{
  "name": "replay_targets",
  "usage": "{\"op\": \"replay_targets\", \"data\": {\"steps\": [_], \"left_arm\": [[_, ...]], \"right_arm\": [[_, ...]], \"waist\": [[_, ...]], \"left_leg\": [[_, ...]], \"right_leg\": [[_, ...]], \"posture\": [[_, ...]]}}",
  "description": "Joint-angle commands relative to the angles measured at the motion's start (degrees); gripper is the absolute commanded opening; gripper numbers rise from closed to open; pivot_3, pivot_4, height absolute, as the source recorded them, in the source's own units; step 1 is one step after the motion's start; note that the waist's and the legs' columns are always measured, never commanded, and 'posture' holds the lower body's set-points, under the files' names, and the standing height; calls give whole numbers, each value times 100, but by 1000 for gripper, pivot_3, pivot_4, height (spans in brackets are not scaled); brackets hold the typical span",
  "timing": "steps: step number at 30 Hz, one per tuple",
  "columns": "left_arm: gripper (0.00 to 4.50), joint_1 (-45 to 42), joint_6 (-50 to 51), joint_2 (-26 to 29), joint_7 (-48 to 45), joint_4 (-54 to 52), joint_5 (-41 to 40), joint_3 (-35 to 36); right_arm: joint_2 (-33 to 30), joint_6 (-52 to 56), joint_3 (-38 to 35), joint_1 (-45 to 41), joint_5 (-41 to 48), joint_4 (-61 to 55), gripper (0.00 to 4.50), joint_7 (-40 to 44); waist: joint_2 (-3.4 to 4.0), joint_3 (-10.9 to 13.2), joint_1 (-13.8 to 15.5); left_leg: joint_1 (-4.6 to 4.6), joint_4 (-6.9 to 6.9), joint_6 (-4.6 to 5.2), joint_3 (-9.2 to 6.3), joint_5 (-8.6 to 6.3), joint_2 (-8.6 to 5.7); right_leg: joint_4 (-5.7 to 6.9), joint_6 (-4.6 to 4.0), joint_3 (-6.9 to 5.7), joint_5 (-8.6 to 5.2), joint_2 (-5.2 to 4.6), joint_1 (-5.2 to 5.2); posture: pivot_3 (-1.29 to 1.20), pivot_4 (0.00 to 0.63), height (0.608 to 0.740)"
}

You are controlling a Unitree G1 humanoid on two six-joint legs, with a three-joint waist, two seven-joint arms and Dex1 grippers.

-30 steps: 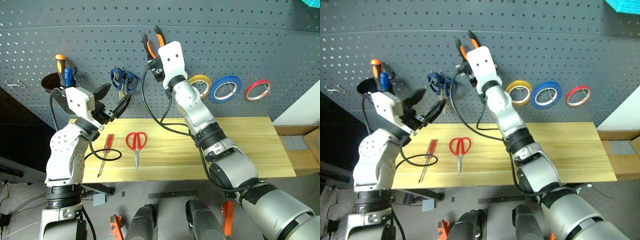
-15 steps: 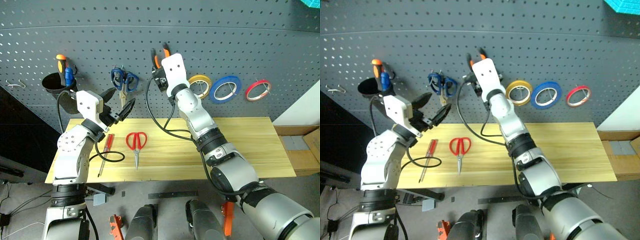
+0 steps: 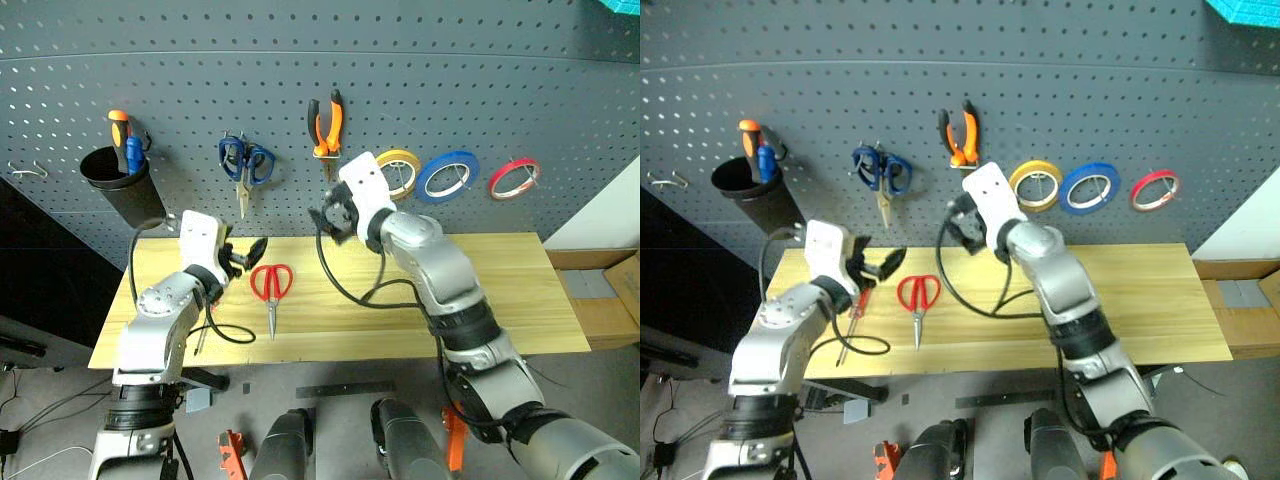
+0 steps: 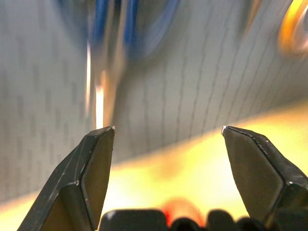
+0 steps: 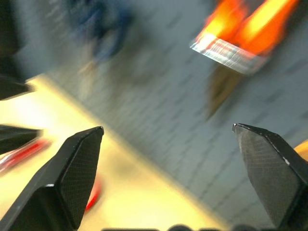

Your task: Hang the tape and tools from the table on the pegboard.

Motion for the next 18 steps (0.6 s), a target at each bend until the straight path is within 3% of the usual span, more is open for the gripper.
{"op": "replay_targets", "data": {"steps": [1,8,12,18], "left_arm": [[3848,261,1044,13,442,-323,201,-107],[3848,320,2247,-407,986,54,375,-322],[3848,-25,2160,-701,1105,684,541,-596],[3848,-621,1771,-997,1442,1767,726,-440]], "right_arm": [[-201,975,157,302,704,-1271,4471,585],[-624,1573,569,642,1132,-2003,4471,838],[-681,1535,681,608,1167,-2010,4471,799],[-718,1514,729,629,1168,-1999,4471,728]], "waist": [[0,0,1],[-1,0,13],[-3,-1,28],[-5,-1,32]], "left_leg": [[0,1,0,0,0,0],[14,14,-2,-9,7,0],[23,12,-7,-9,14,0],[21,9,-10,-9,15,-1]], "right_leg": [[1,0,0,0,0,0],[0,11,-9,-7,2,21],[0,20,-8,-12,2,29],[-3,3,-9,-1,-6,27]], "posture": [[-33,209,740],[-43,213,740],[-46,210,740],[-64,213,740]]}}
